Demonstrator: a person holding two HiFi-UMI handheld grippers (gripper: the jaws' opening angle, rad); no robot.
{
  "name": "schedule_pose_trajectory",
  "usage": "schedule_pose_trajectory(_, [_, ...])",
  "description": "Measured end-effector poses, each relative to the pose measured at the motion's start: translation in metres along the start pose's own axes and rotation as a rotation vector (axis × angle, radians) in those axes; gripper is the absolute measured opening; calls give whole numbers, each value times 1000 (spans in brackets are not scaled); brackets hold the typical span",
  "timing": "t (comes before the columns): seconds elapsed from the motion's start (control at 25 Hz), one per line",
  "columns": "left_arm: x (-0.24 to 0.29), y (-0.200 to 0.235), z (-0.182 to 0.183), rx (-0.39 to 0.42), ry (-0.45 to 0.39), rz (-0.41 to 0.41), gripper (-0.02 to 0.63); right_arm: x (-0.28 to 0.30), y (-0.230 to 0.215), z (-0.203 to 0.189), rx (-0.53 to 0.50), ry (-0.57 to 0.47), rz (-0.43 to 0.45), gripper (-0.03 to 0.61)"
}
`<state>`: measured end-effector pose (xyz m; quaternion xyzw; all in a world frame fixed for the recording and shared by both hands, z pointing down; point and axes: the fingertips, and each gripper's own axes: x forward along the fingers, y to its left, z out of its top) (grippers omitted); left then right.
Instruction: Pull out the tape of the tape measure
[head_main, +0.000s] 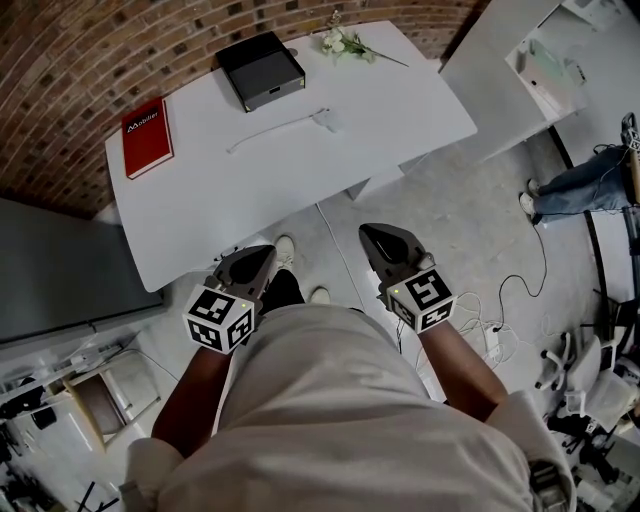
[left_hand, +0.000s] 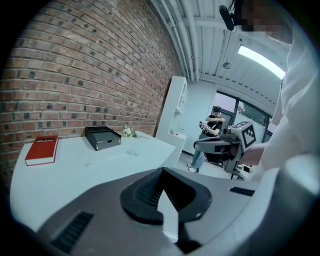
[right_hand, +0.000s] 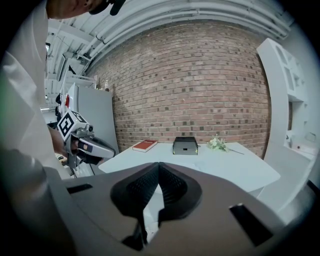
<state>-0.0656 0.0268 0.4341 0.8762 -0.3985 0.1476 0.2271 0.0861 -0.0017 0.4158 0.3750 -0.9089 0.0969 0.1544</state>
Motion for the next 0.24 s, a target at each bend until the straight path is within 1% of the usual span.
schedule_pose_trajectory(0.24, [8, 4, 3, -6, 1, 3, -5, 5, -8, 1, -1, -1, 2, 3])
